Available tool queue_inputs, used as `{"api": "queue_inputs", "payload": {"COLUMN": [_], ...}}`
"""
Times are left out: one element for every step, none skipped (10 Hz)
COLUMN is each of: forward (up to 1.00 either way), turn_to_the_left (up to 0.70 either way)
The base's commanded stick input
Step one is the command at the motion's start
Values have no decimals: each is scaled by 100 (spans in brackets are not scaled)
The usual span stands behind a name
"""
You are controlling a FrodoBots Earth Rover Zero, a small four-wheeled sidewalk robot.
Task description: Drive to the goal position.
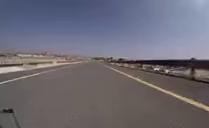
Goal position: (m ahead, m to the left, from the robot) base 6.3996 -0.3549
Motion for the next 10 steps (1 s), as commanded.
{"api": "queue_inputs", "payload": {"forward": [100,100,100,100,100,100,100,100,100,100], "turn_to_the_left": [0,0,0,0,0,0,0,0,0,0]}}
